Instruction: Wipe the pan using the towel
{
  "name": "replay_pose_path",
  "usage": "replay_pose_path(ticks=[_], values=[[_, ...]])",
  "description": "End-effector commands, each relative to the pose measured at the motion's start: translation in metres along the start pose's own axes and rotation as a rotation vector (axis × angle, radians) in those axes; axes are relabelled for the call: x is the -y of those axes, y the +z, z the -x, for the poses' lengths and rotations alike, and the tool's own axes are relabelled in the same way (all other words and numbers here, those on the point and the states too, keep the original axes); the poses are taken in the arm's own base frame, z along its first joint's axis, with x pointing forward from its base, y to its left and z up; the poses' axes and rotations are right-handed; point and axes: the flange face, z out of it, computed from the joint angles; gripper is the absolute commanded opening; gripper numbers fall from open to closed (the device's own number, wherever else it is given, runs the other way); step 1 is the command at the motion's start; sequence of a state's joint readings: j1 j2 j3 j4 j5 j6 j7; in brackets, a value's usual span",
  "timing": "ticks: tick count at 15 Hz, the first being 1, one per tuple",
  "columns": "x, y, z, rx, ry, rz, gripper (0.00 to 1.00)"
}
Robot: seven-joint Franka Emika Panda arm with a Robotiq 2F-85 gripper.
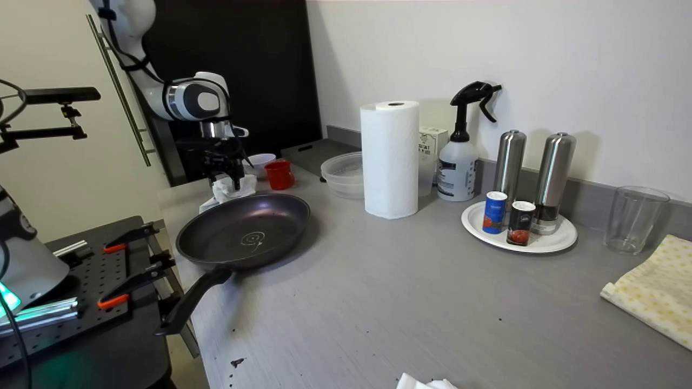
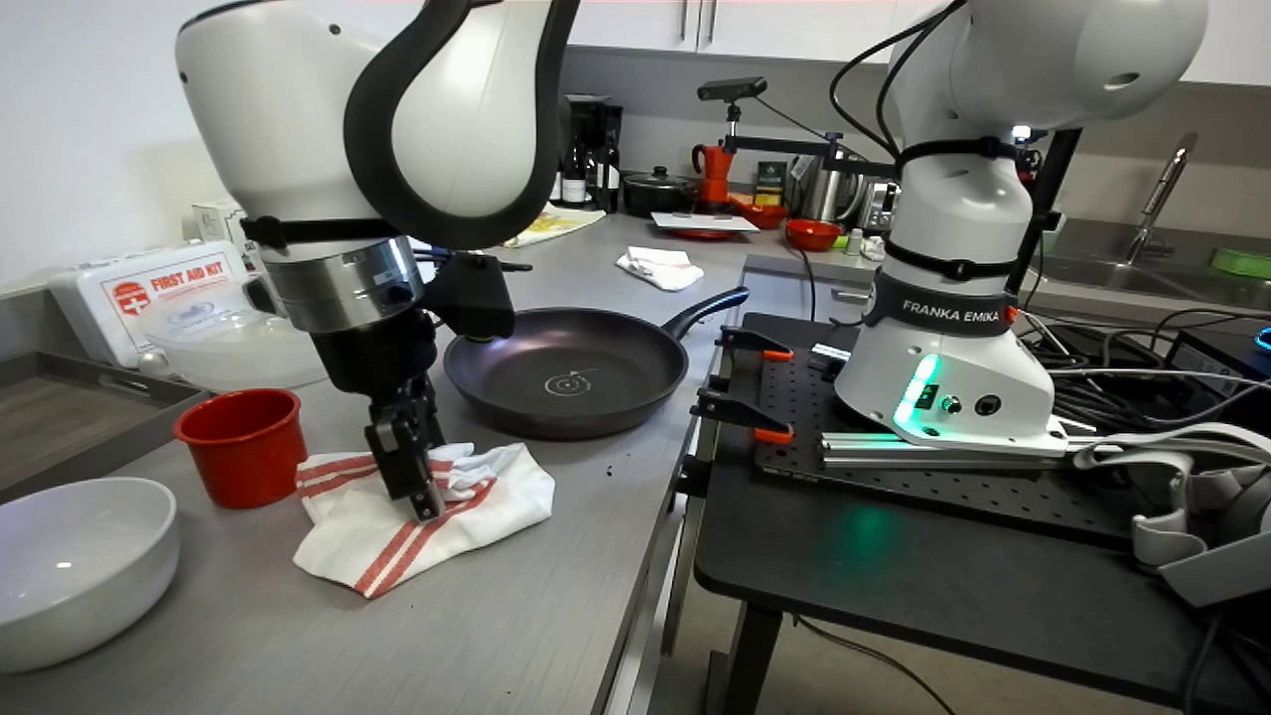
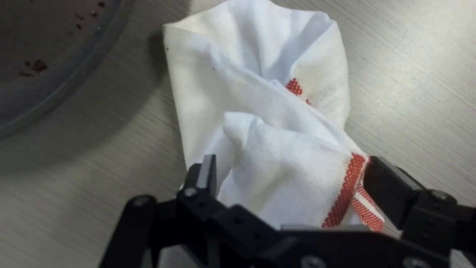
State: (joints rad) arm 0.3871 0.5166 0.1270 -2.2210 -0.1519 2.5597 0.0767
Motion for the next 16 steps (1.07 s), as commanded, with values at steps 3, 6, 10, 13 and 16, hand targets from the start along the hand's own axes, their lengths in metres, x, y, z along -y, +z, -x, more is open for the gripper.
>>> replay_pose_path(ticks=[3, 6, 10, 13, 16], values=[[0.006, -0.017, 0.017, -0.045, 0.001, 0.016, 1.00], [0.008, -0.027, 0.031, -0.075, 0.016, 0.017, 1.00], [0.014, -0.044, 0.056, -0.124, 0.025, 0.023, 1.00], [0.019, -0.057, 0.073, -0.161, 0.027, 0.028, 1.00], [0.022, -0.067, 0.087, -0.191, 0.030, 0.041, 1.00]])
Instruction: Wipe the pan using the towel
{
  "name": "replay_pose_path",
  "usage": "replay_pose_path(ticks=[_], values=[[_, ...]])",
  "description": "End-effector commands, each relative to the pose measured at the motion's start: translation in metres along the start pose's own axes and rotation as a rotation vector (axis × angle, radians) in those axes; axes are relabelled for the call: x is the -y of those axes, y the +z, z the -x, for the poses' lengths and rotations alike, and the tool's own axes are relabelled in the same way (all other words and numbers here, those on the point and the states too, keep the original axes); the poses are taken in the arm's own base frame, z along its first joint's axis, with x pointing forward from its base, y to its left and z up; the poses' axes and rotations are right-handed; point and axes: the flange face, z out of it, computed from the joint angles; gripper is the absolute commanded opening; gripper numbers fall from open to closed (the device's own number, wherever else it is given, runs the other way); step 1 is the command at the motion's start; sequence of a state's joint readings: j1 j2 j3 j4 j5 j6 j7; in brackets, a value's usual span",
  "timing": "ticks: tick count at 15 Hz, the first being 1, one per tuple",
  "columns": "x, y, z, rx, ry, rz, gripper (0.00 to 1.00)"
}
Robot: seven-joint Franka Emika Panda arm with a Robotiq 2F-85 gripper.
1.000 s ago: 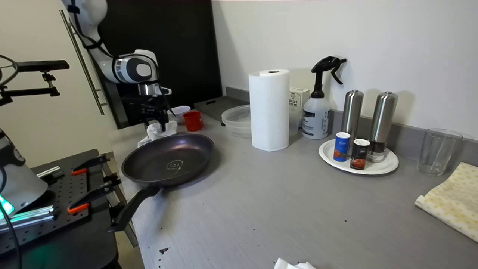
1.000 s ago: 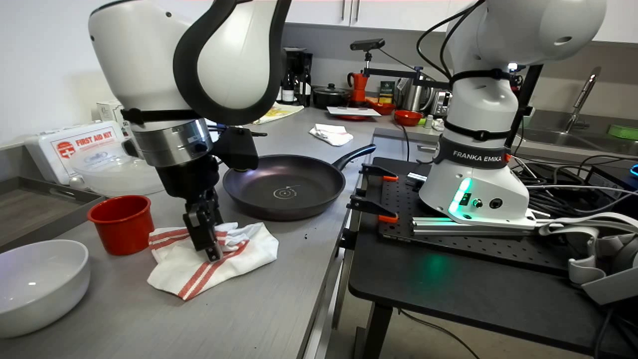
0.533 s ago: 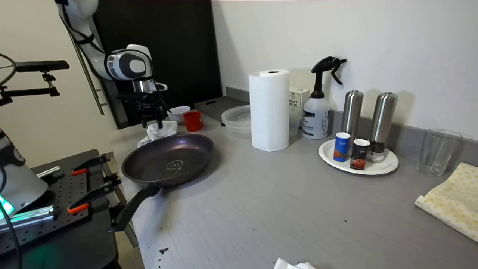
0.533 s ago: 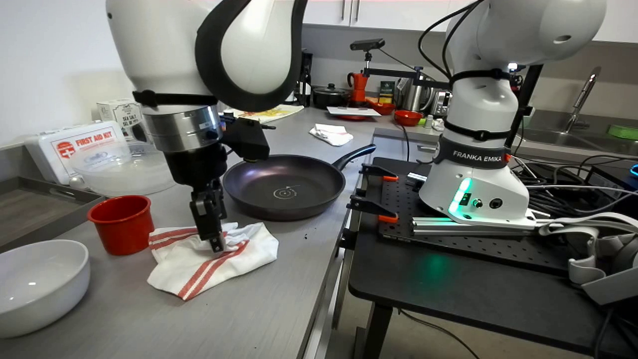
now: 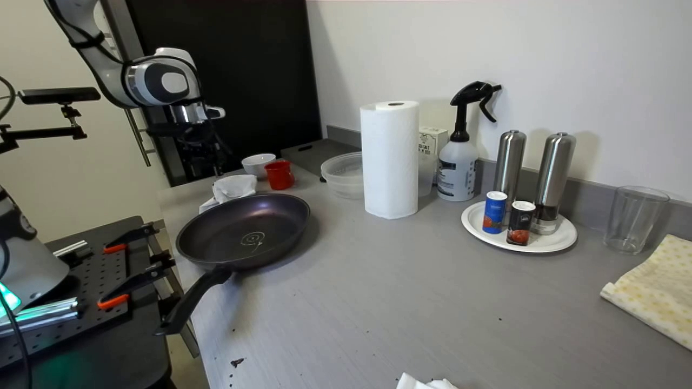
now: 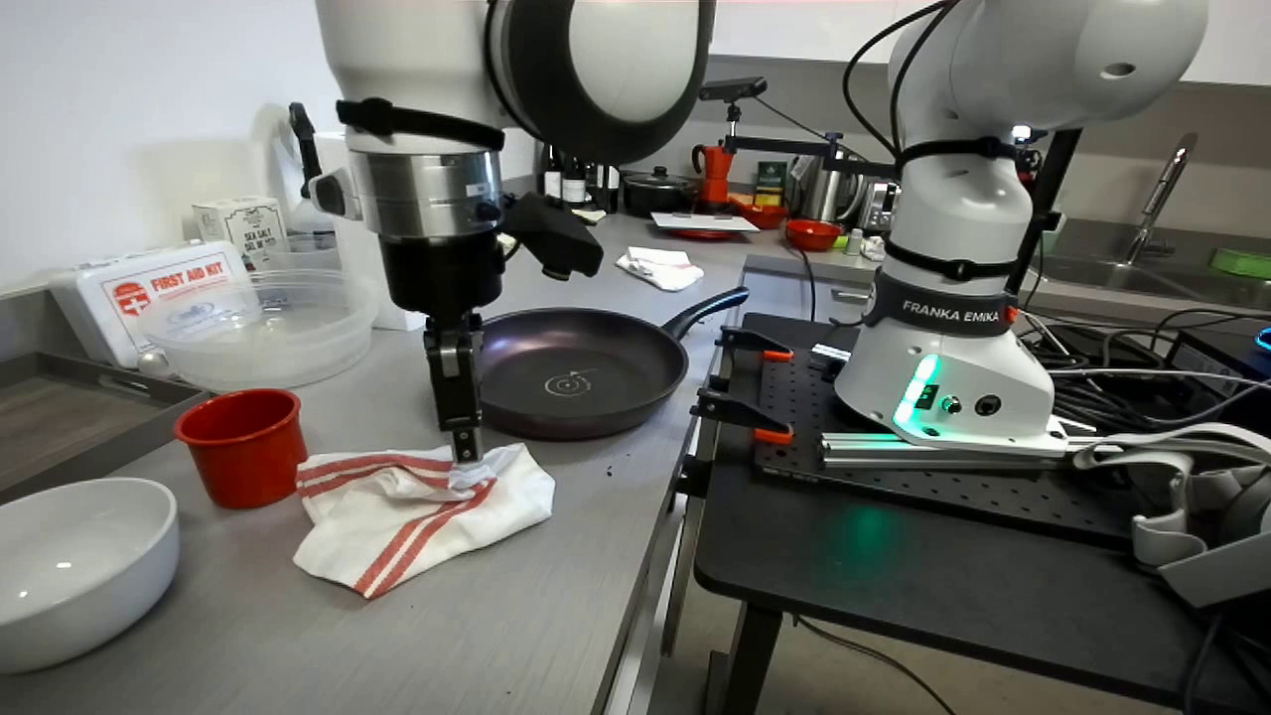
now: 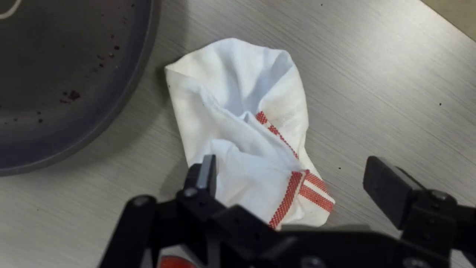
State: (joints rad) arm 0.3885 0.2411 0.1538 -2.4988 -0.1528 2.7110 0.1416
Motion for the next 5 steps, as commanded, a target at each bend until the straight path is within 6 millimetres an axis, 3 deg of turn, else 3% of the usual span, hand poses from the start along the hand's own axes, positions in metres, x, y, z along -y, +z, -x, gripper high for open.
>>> replay_pose_path(ticks=[1, 5], values=[[0.001, -0.005, 0.004, -0.008, -0.002, 0.004, 1.00], [0.001, -0.014, 0.015, -0.023, 0.000, 0.016, 1.00]])
